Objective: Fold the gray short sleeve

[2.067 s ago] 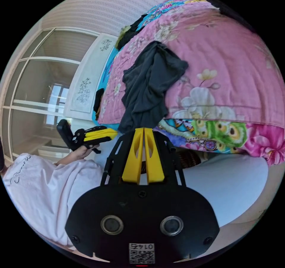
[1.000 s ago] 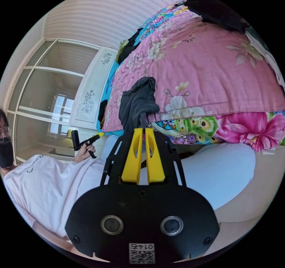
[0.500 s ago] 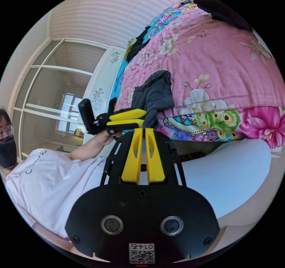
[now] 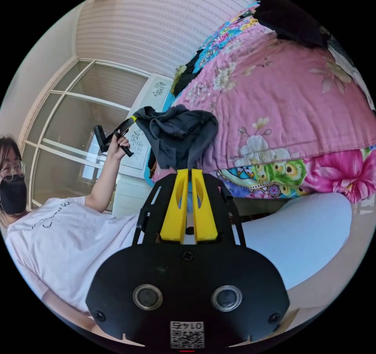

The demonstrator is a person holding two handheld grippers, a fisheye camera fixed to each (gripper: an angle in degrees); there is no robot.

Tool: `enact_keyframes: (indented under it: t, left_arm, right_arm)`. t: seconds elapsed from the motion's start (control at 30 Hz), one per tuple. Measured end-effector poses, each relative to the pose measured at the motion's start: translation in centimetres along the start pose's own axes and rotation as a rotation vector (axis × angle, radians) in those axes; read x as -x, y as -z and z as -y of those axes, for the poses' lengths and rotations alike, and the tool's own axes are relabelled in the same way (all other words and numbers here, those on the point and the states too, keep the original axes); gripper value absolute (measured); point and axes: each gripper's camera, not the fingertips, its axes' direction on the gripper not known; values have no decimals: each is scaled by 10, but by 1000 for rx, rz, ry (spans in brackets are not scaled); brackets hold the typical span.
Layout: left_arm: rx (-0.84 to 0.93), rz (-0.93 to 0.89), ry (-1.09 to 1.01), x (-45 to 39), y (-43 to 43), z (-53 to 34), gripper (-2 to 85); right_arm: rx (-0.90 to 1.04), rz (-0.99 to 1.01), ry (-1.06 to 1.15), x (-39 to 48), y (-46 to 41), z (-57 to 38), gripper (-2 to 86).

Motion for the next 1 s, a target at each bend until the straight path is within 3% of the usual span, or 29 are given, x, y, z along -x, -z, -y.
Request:
enact_keyframes:
  t: [0.13, 0.2, 0.27, 0.53, 0.77, 0.9, 1.0]
  left_arm:
    - [-155, 265, 131, 53, 55, 20, -9]
    - [-124, 346, 231, 79, 57, 8, -9]
    - [-26, 258, 365, 111, 43, -27, -7]
    - [184, 128, 412, 102, -3, -134, 34]
    - [150, 117, 427, 103, -43, -142, 117]
    - [232, 140, 425, 110, -74, -124, 60]
    - [316, 173, 273, 99, -74, -119, 6]
  right_arm:
    - [-119, 19, 68, 20, 26, 5, 6]
    - [-118, -26, 69, 19, 28, 6, 6]
    - [-90, -22, 16, 6, 23, 5, 6]
    - [105, -57, -17, -1, 2, -4, 6]
    - [19, 35, -75, -2, 34, -7, 5]
    - [22, 37, -19, 18, 39, 1, 5]
    - [-9, 33, 35, 34, 50, 12, 5]
